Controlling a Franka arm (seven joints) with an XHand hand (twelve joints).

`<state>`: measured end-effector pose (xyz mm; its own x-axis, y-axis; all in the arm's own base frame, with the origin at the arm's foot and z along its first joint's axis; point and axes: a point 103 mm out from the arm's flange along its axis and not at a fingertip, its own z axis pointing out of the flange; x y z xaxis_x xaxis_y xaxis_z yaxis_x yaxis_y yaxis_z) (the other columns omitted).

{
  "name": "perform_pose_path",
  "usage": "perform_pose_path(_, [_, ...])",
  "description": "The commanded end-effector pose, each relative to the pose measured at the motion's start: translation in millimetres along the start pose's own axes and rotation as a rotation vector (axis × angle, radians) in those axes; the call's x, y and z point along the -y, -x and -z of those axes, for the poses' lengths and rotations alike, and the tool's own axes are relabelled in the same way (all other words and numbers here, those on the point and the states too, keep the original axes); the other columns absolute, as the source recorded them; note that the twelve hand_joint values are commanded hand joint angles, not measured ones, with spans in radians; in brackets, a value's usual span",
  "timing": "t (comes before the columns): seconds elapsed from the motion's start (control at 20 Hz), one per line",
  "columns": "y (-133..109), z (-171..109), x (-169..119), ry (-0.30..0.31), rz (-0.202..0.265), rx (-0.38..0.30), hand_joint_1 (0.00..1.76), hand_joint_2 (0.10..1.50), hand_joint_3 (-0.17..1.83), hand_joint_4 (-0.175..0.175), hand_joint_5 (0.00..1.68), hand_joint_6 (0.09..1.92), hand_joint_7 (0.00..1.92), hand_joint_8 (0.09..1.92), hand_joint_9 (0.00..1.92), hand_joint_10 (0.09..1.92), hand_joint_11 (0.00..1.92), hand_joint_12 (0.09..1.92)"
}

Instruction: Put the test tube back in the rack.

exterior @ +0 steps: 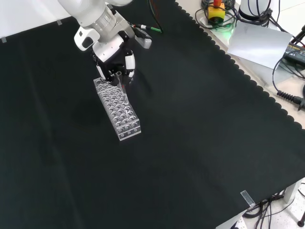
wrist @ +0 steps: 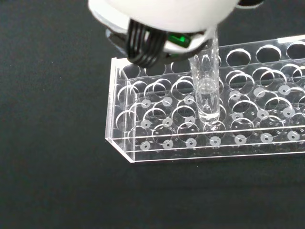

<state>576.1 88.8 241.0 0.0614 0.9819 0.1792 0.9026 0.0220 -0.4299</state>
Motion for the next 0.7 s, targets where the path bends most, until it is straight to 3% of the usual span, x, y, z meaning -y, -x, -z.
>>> perform_pose_path(0.05, [-2, -3, -5, -0.006, -0.012, 0.01, 1.23, 0.65, 0.63, -0.175, 1.34, 0.52, 1.74, 0.49, 1.7, 0.77, 1.35, 0.83])
perform_pose_path(0.7, [16, -17, -8, -0.031, -0.002, -0.001, 1.23, 0.65, 0.63, -0.175, 1.34, 0.52, 1.74, 0.49, 1.7, 0.77, 1.35, 0.83])
